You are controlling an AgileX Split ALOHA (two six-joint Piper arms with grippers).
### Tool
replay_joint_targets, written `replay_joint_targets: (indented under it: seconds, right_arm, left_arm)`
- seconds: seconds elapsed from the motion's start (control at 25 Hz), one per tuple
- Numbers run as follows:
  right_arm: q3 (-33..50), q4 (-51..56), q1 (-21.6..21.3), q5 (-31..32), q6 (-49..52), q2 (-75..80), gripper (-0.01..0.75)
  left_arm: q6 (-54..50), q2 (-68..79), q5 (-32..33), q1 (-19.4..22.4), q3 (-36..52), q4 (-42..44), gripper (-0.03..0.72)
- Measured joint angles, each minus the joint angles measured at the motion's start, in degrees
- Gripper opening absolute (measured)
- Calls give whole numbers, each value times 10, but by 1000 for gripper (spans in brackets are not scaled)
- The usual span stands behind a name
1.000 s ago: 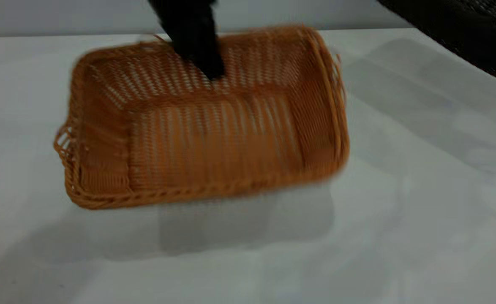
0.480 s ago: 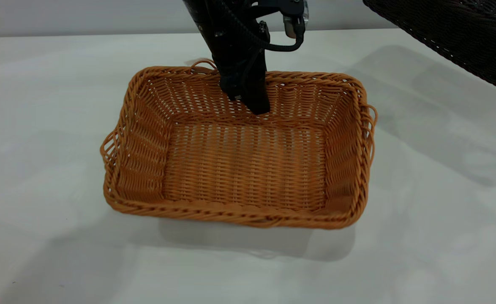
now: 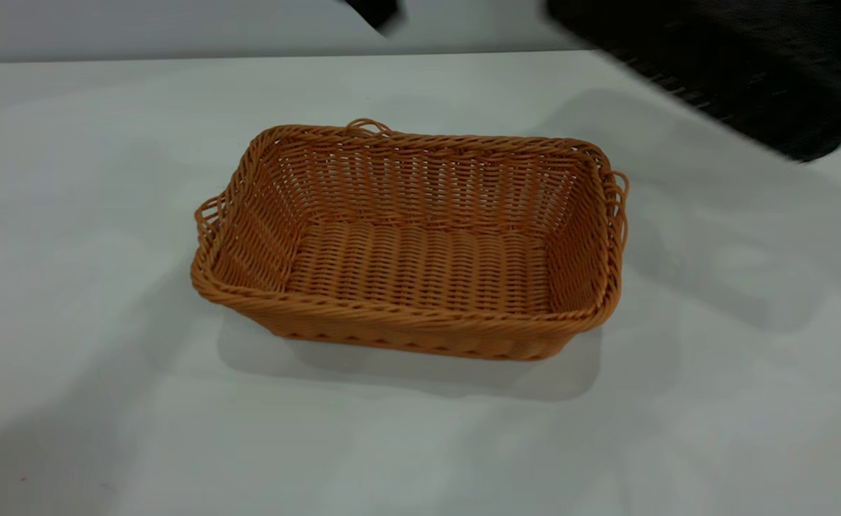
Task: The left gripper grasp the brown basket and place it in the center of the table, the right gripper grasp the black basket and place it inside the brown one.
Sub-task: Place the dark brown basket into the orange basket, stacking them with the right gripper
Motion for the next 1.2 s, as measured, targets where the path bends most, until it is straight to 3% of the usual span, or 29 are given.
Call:
replay_joint_targets:
  seconds: [0.12, 0.28, 0.56, 0.72, 1.08, 1.2]
  right_arm:
    - [0, -31, 86, 8, 44, 0, 85]
    - [0, -49, 188, 6, 87, 0, 85]
    - [0, -49, 333, -71, 149, 1, 85]
    - [0, -40, 365, -102, 159, 26, 85]
    - [0, -37, 366, -138, 151, 86, 92]
    - [0, -34, 366, -139, 140, 91, 140]
  left_arm:
    - [-65, -30, 2, 62, 0, 4, 543]
    - [-79, -46, -5, 123, 0, 5, 543]
    - [-81, -47, -4, 145, 1, 6, 543]
    - [-81, -47, -4, 142, 1, 6, 543]
    - [-80, -47, -4, 141, 1, 6, 543]
    - [-80, -47, -4, 141, 1, 6, 543]
